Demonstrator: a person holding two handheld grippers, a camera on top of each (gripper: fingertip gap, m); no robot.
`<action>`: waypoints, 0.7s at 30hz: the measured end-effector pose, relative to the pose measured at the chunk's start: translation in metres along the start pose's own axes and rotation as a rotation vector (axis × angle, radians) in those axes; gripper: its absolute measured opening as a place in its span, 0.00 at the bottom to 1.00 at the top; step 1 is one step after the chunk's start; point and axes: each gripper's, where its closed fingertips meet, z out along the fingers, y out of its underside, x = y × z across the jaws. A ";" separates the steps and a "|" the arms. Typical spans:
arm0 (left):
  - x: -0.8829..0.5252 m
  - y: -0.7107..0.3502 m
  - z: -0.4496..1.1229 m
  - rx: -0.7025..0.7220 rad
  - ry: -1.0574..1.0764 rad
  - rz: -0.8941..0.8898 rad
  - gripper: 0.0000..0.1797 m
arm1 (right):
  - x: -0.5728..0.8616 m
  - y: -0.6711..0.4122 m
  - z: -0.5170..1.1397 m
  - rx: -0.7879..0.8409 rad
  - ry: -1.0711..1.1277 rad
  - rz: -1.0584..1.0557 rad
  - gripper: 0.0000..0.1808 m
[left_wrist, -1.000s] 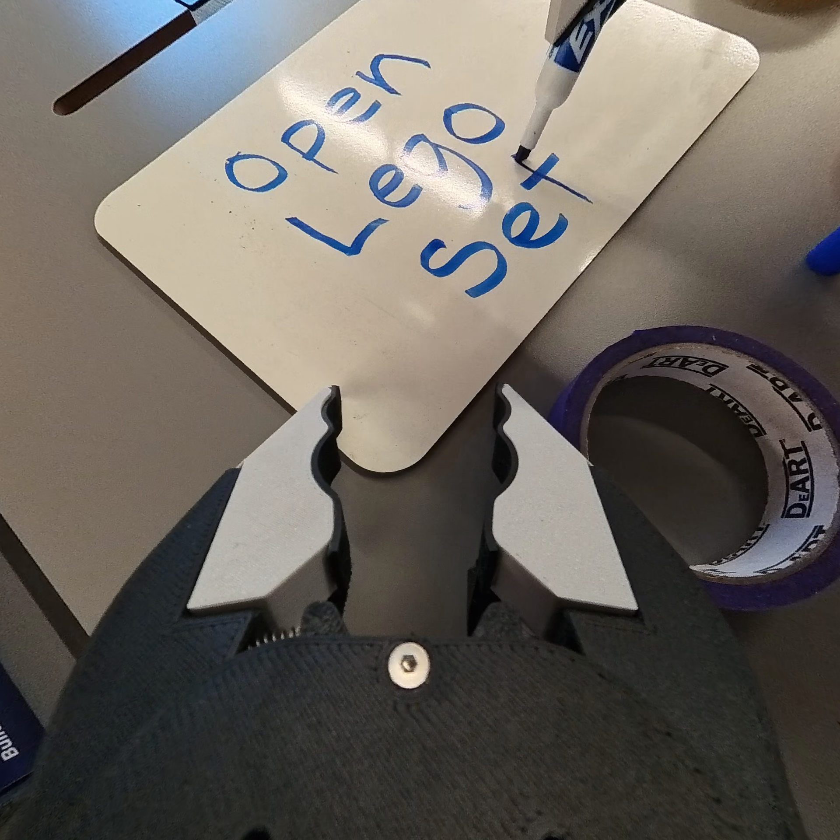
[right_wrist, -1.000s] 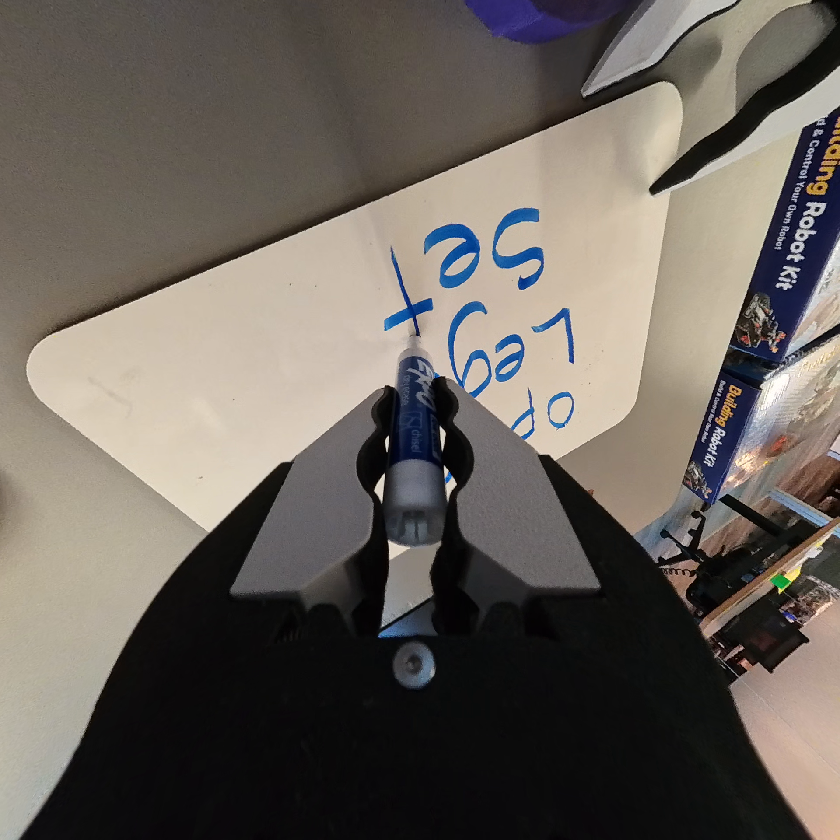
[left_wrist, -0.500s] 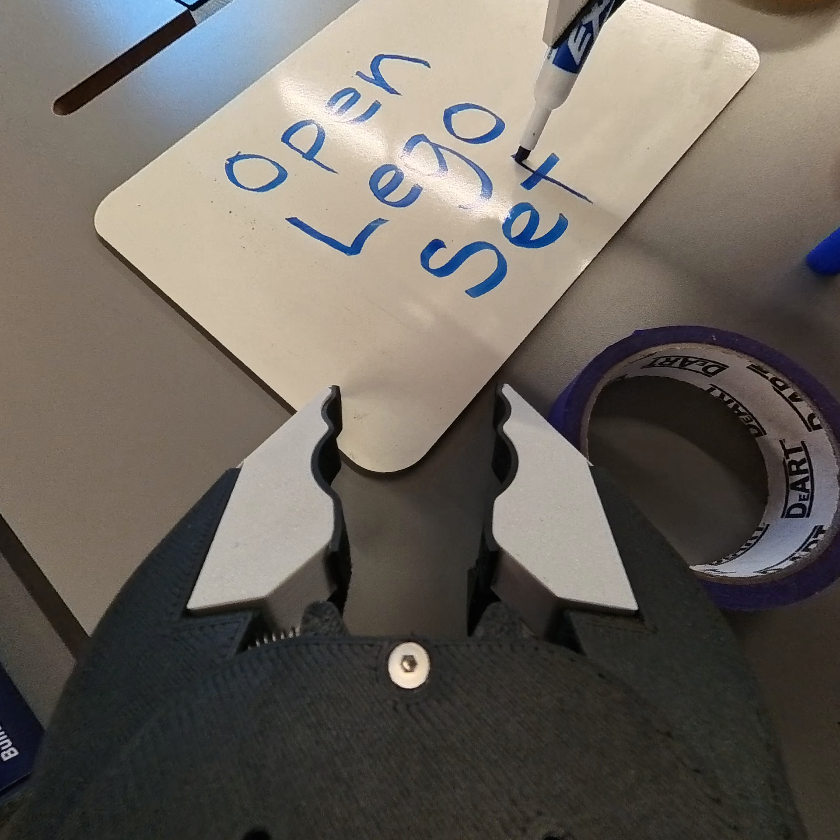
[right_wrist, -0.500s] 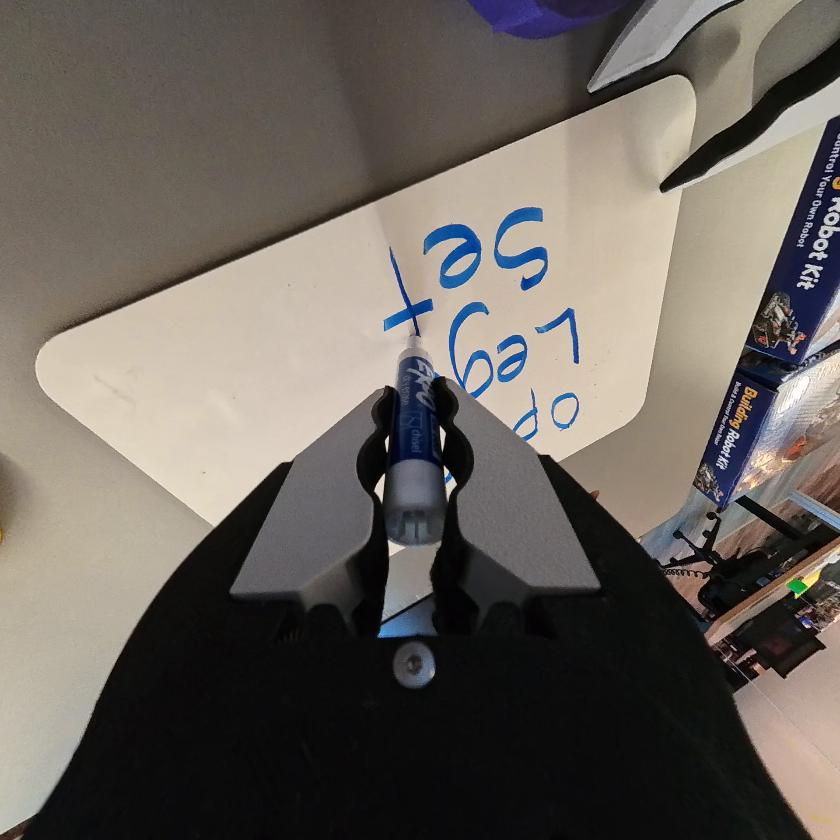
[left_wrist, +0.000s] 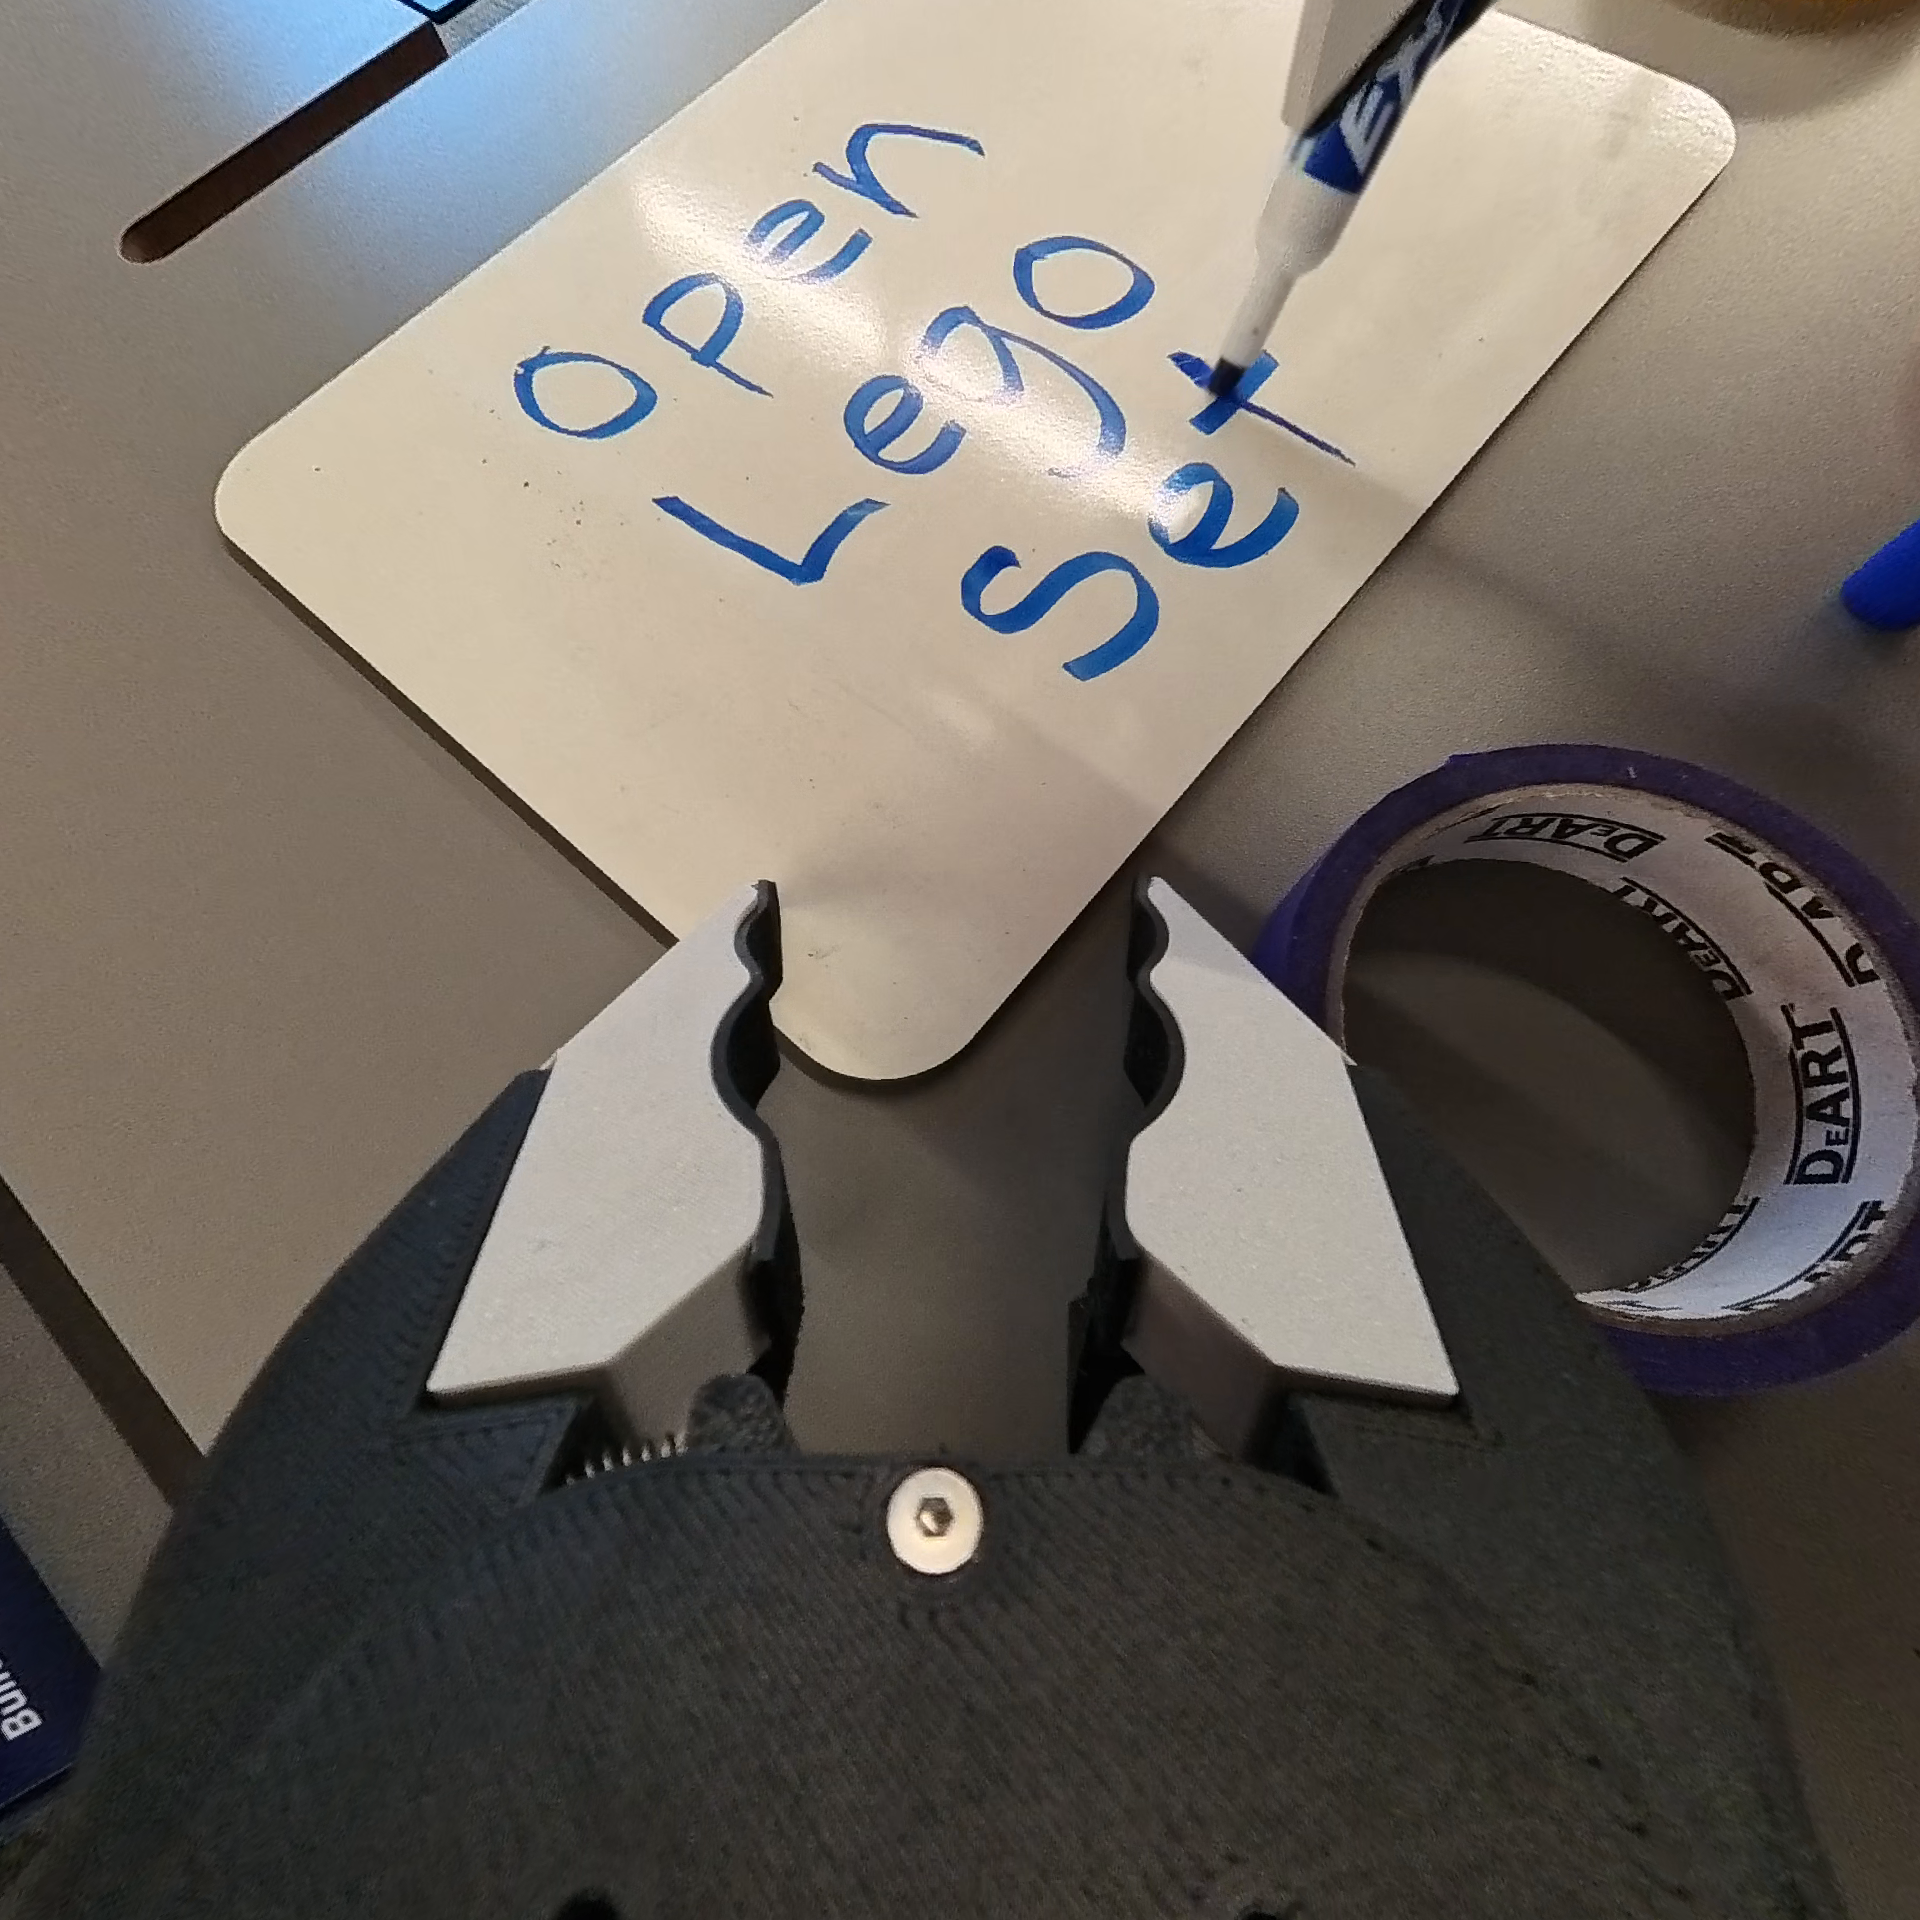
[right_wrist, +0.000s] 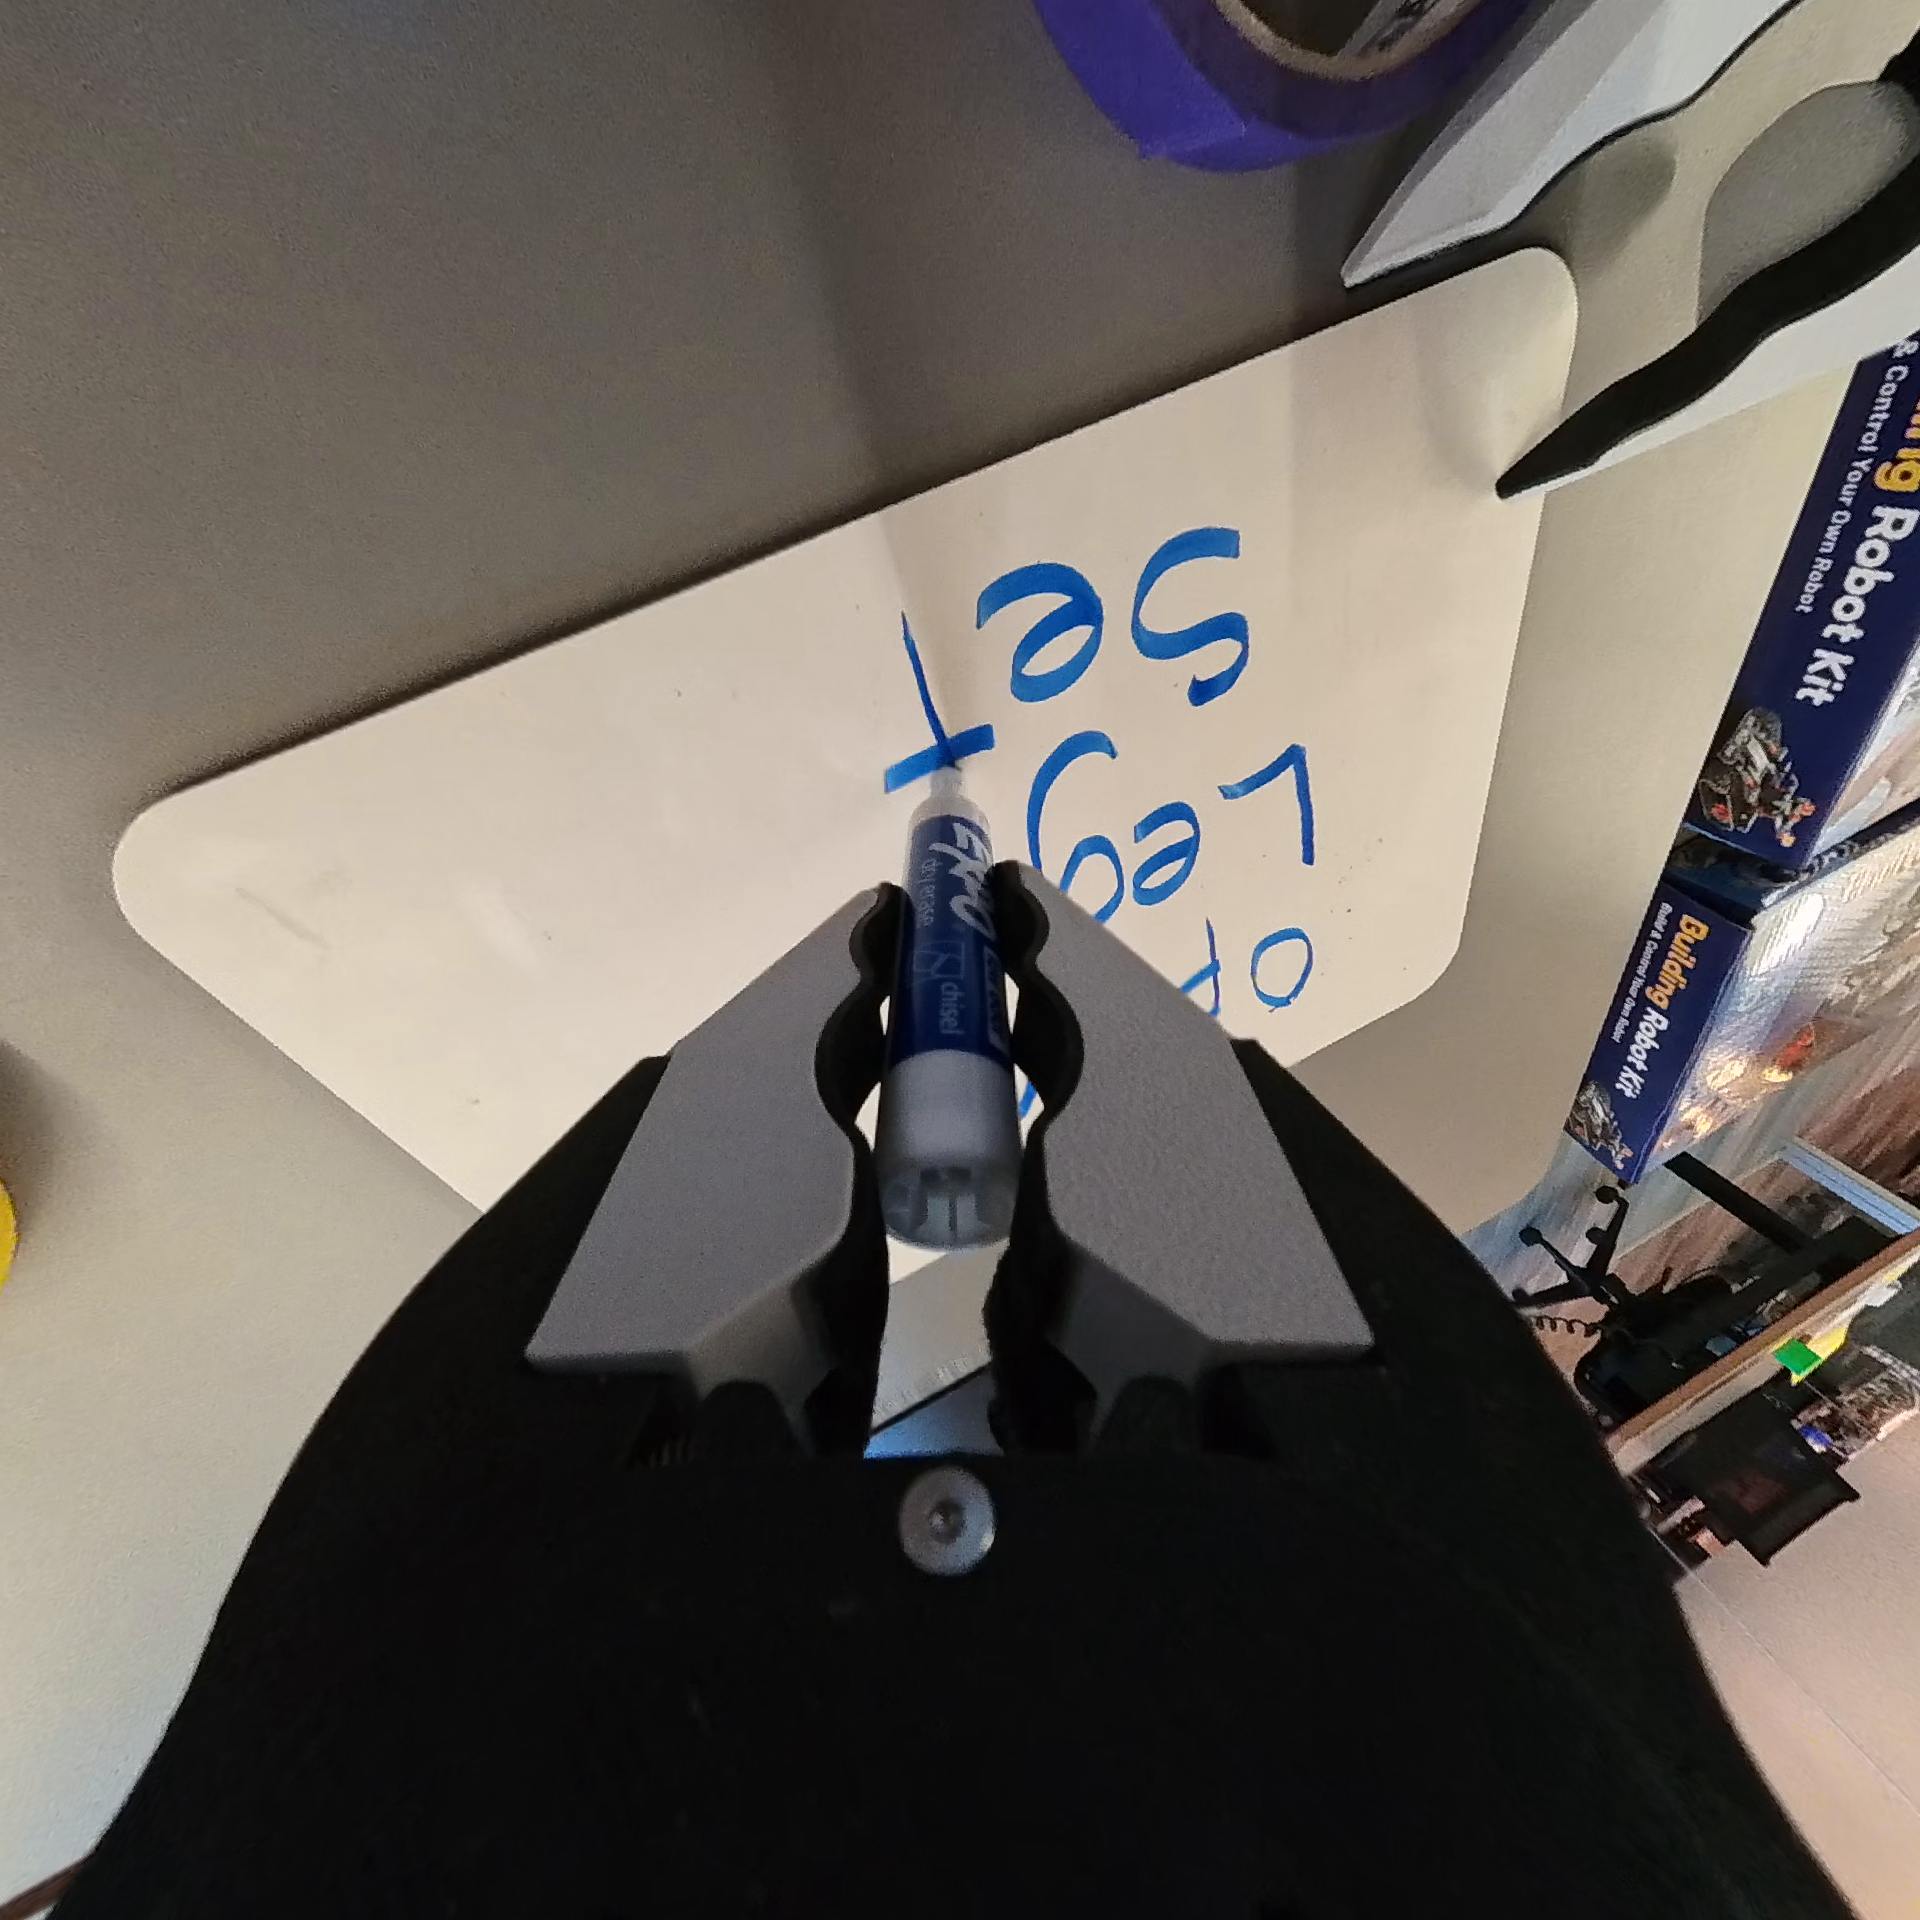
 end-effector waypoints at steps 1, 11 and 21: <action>0.000 0.000 0.000 0.000 0.000 0.000 0.37 | 0.000 -0.001 0.000 0.001 0.001 -0.003 0.10; 0.000 0.000 0.000 0.000 0.000 0.000 0.37 | -0.005 -0.015 -0.002 0.028 -0.006 -0.011 0.10; 0.000 0.000 0.000 0.000 0.000 0.000 0.37 | -0.009 -0.030 -0.004 0.052 -0.006 -0.016 0.10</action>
